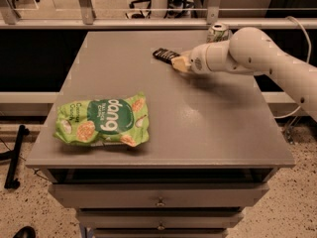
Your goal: Pick rxbar chocolate
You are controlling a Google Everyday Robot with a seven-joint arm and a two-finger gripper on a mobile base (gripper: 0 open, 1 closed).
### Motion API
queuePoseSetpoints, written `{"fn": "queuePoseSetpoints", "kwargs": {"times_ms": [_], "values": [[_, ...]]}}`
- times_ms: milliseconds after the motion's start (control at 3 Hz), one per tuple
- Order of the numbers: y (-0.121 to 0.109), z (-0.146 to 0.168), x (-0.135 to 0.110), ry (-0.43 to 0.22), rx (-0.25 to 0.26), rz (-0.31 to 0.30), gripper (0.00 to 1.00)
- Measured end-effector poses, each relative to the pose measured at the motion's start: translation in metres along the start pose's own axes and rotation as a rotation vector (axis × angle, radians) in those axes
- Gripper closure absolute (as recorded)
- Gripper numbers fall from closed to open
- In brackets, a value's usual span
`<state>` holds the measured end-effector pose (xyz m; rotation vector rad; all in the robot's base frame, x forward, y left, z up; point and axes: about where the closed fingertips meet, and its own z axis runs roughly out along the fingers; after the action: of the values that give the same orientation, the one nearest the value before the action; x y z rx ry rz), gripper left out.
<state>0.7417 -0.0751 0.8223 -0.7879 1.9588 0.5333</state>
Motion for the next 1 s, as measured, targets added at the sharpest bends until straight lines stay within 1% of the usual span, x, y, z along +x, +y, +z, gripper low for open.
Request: {"fn": "queuePoseSetpoints", "kwargs": {"times_ms": [333,667,1000], "values": [[0.000,0.000,-0.001,0.000,0.000,0.000,0.15],[0.000,0.000,-0.001,0.000,0.000,0.000,0.00],[0.011,-0.012,-0.017,-0.044,-0.040,-0.046,0.00]]}}
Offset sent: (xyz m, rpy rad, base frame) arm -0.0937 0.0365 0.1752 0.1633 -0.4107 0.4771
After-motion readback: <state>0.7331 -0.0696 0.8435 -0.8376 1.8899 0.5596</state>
